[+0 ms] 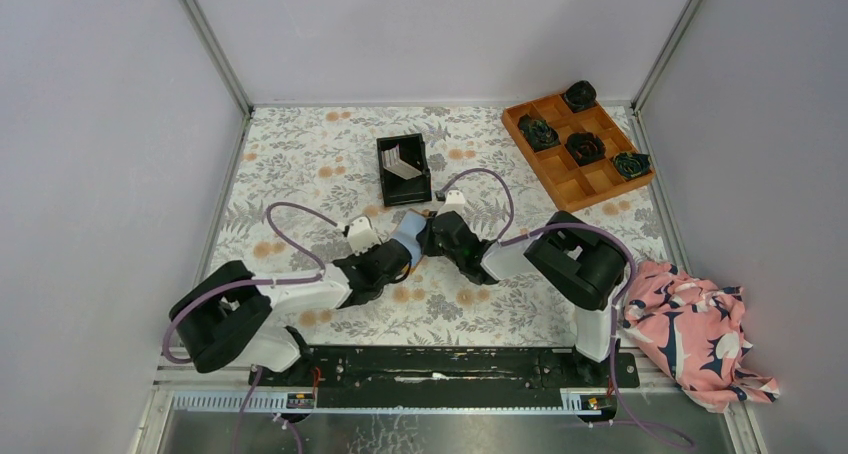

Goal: Put the credit cards into the card holder
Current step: Open the card holder at the center of the board.

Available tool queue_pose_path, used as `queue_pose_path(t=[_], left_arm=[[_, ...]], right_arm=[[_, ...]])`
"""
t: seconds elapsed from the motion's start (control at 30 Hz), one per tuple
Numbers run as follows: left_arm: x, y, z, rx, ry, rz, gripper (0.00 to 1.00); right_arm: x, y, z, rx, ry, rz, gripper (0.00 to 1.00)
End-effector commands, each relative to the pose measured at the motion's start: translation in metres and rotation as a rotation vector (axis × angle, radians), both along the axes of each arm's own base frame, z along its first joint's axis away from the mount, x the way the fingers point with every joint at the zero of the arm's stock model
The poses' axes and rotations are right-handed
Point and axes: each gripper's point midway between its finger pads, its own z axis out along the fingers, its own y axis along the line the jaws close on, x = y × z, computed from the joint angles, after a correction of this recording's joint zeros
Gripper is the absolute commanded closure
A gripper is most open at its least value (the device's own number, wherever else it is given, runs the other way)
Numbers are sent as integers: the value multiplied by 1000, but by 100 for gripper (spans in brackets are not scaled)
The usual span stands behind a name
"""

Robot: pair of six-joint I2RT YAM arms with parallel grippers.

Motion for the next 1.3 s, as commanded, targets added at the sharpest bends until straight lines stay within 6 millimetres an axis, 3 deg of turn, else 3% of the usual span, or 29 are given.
queue_pose_path(t=[0.0,0.23,0.57,0.7,1.1,1.17,1.27], left_arm=[[5,2,-13,55,12,19,95],[19,9,-25,91,23,55,95],[33,27,-33,99,32,88,95],[32,28,-31,97,31,86,95],[28,48,-3,102,-45,136,90],[30,50,3,113,-57,146,83],[37,54,18,132,-88,170,72]], right_arm=[[-25,-52,-54,-215,137,-29,100],[-34,-57,-55,-224,137,-33,100],[-57,-46,-51,-248,115,-9,99],[-55,-47,-43,-255,93,-22,94],[-22,-27,39,-290,-88,25,61],[-16,-21,55,-277,-120,39,57],[-4,-14,78,-289,-179,56,41]])
